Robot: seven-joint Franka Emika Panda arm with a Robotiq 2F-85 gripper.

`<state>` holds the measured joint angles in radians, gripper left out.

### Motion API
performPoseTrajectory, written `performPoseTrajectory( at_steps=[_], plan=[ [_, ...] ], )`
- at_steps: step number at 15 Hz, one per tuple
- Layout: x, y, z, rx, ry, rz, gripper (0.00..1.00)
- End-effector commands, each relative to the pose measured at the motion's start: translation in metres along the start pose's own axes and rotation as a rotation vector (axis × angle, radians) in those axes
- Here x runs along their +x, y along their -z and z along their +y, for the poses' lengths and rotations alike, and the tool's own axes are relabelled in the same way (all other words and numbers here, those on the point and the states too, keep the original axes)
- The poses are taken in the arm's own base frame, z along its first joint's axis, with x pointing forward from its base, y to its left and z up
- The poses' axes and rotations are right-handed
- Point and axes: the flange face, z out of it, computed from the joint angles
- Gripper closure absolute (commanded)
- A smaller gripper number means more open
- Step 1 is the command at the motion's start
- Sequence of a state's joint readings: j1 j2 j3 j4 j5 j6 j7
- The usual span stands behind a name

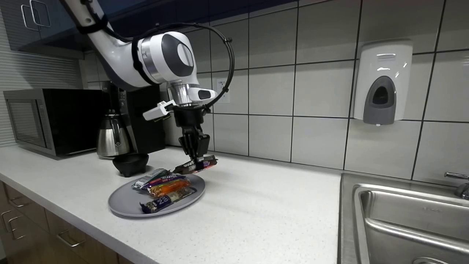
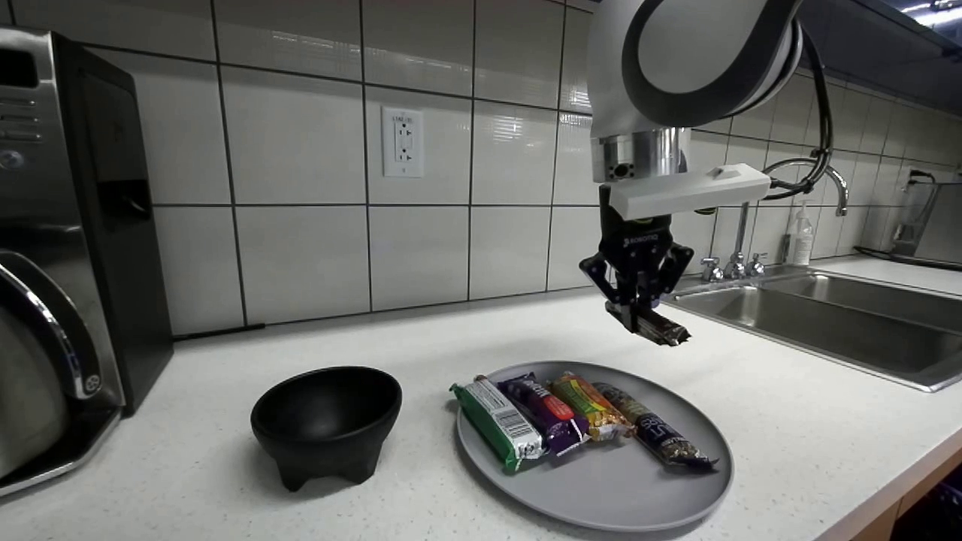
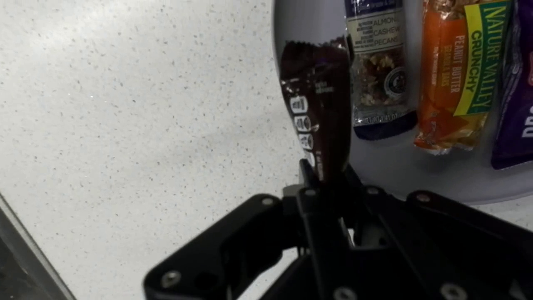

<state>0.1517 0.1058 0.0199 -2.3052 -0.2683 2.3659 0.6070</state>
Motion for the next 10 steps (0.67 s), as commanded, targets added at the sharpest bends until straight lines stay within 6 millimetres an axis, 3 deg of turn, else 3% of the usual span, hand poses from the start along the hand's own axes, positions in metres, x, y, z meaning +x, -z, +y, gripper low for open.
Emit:
performPoseTrajectory(
  at_steps=[1, 10],
  plan=[
    [-0.015, 0.006, -0.005, -0.034, 0.014, -0.004, 0.96],
    [-0.026, -0.003, -0.010, -0.062, 0.071, -0.040, 0.96]
  ],
)
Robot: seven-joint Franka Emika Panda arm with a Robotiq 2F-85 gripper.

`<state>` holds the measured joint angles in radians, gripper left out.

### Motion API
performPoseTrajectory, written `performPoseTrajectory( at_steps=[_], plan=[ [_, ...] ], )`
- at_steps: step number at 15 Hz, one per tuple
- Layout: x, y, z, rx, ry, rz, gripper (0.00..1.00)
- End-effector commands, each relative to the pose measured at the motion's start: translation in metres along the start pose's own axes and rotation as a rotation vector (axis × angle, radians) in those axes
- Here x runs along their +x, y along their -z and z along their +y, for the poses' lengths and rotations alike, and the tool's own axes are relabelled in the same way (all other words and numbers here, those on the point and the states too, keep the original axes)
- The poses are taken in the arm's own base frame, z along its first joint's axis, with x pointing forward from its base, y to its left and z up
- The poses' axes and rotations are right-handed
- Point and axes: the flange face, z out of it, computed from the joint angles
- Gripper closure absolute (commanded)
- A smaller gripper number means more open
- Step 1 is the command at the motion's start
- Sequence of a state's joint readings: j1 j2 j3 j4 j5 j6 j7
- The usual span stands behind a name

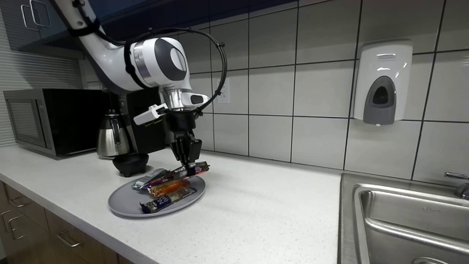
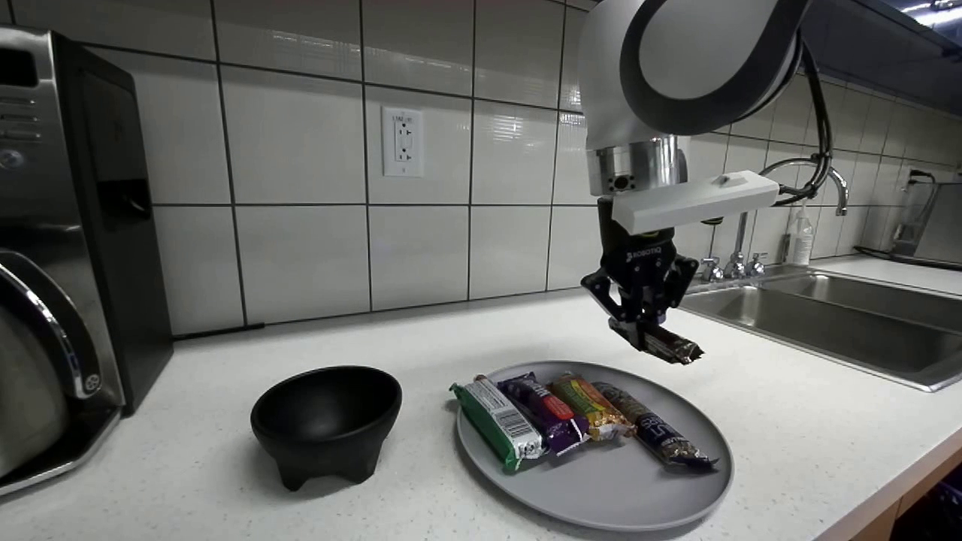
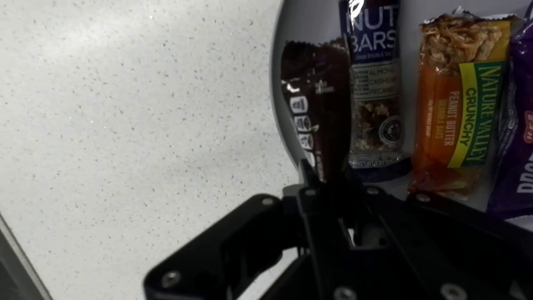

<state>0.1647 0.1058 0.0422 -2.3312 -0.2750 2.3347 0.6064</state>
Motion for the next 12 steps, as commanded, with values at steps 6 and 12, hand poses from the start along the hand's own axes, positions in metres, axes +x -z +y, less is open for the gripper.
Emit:
performPoseTrajectory(
  at_steps=[6, 12],
  plan=[
    [-0.015, -0.006, 0.000, -0.048, 0.069, -0.015, 0.96],
    [-0.022, -0.017, 0.001, -0.050, 0.105, -0.039, 0.96]
  ],
)
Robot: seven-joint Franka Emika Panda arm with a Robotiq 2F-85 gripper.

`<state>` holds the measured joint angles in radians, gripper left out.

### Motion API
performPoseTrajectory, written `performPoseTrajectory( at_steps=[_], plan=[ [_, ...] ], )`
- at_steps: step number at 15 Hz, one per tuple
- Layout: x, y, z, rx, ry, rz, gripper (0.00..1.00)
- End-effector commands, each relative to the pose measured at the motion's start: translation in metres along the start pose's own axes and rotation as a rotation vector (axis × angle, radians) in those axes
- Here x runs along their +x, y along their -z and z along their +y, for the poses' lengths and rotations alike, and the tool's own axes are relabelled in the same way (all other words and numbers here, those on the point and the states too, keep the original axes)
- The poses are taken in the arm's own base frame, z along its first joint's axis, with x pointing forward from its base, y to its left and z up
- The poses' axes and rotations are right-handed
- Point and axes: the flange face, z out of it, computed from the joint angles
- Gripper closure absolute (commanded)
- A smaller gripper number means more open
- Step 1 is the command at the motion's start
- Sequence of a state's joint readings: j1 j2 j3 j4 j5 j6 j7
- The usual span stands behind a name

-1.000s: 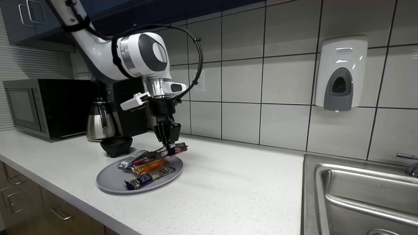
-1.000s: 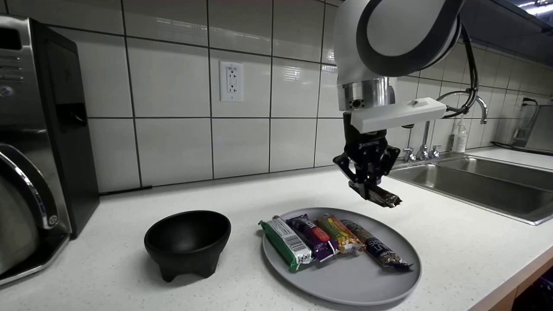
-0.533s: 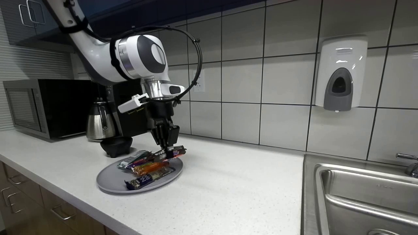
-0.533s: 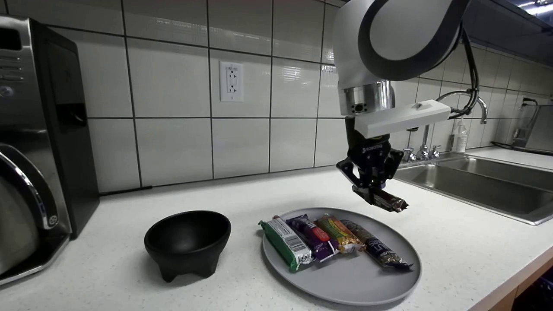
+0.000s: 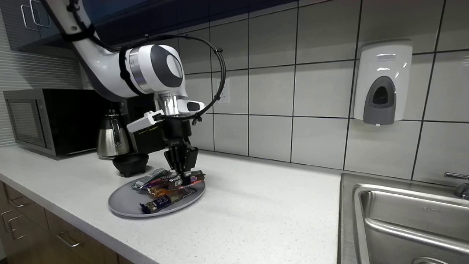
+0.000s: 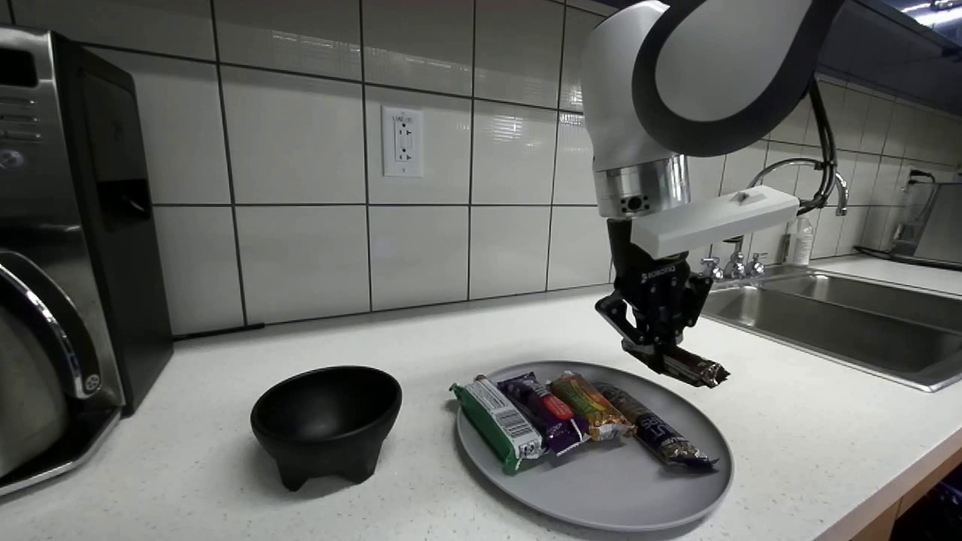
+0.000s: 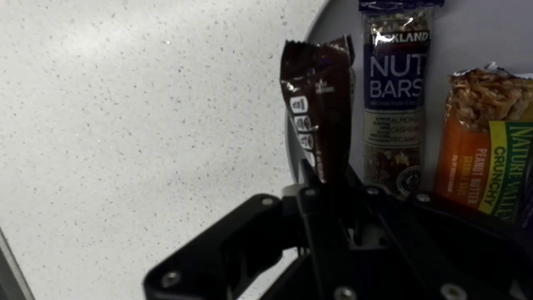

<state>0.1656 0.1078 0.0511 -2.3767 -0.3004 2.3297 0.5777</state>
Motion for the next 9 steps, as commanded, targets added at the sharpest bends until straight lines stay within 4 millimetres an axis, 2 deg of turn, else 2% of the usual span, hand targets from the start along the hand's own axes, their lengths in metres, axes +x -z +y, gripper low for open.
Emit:
performPoseTrajectory(
  at_steps=[1, 8, 9],
  plan=[
    [-0.0047, -0.0008, 0.0018, -0.015, 0.043, -0.008, 0.96],
    [-0.0010, -0.0063, -0.0002, -0.016, 0.069, -0.017, 0.96],
    [-0.0003, -0.0066, -0.0008, -0.016, 0.071, -0.017, 0.60]
  ],
)
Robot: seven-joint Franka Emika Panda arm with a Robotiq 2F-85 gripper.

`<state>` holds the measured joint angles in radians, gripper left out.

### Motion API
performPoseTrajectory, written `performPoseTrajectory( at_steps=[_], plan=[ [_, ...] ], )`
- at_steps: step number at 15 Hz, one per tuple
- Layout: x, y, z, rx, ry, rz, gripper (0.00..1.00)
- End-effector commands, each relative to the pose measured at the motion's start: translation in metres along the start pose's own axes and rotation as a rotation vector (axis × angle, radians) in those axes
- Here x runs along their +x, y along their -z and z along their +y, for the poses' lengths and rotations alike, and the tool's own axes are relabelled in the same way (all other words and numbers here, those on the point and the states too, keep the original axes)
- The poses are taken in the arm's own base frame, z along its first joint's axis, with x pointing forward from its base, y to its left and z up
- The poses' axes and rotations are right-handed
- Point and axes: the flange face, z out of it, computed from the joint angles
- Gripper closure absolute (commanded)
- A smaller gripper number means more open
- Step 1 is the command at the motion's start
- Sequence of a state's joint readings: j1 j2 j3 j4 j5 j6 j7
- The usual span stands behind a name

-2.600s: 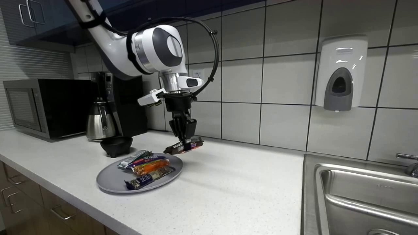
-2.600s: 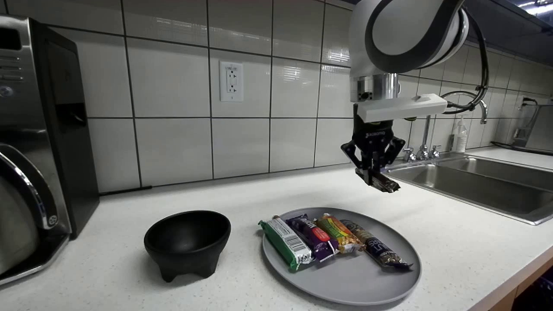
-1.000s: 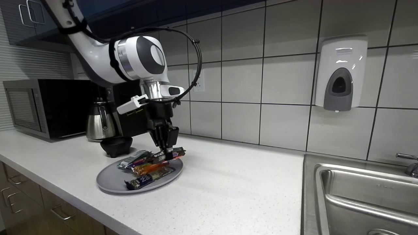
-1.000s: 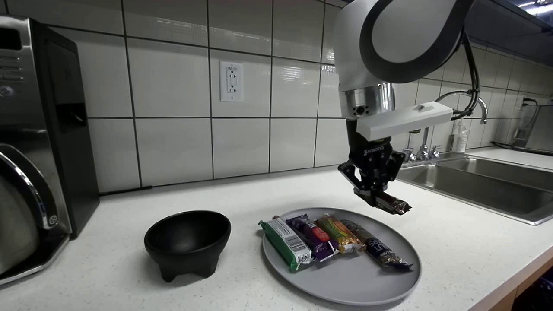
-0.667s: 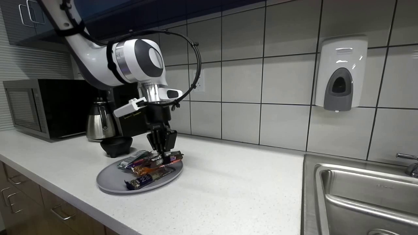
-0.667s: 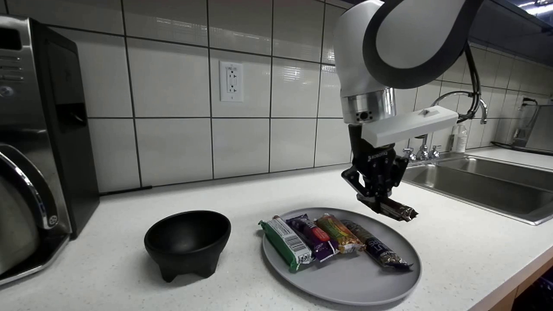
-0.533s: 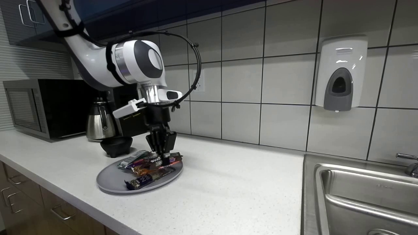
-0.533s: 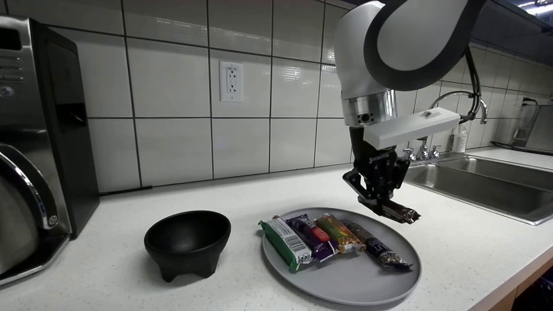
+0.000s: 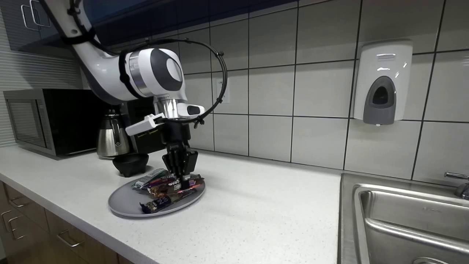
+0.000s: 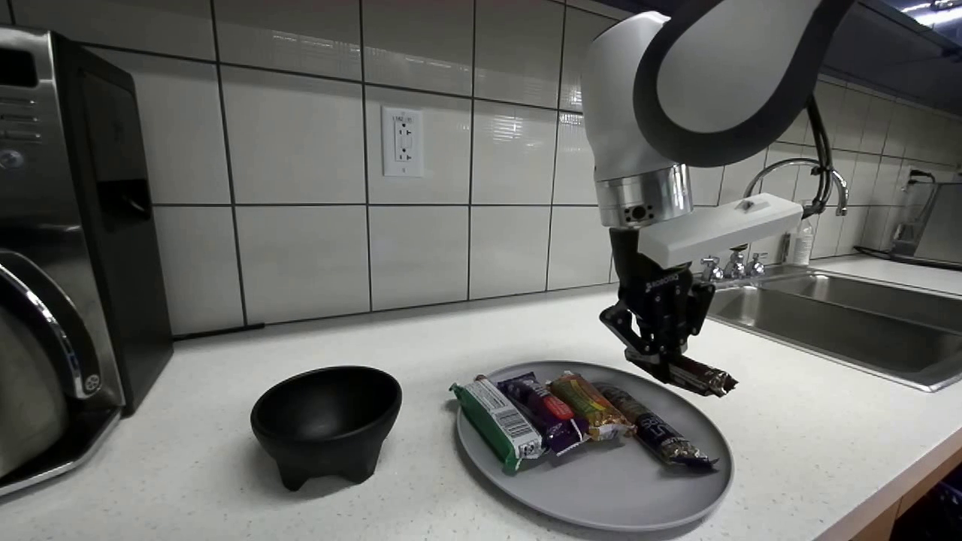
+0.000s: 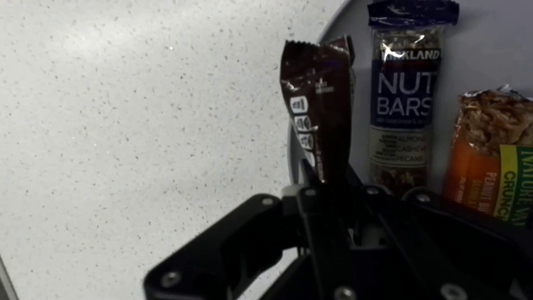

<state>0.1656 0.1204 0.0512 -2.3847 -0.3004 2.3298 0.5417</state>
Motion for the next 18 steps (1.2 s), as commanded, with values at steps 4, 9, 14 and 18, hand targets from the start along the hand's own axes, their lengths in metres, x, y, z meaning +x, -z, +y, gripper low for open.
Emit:
performPoseTrajectory(
  at_steps=[4, 9, 14, 18],
  plan=[
    [0.005, 0.002, 0.001, -0.012, 0.030, 0.002, 0.37],
    [0.008, 0.004, 0.002, -0.010, 0.024, 0.005, 0.01],
    [0.010, 0.016, 0.003, 0.018, 0.009, 0.027, 0.00],
    [0.008, 0.028, 0.005, 0.040, 0.002, 0.047, 0.00]
  ],
)
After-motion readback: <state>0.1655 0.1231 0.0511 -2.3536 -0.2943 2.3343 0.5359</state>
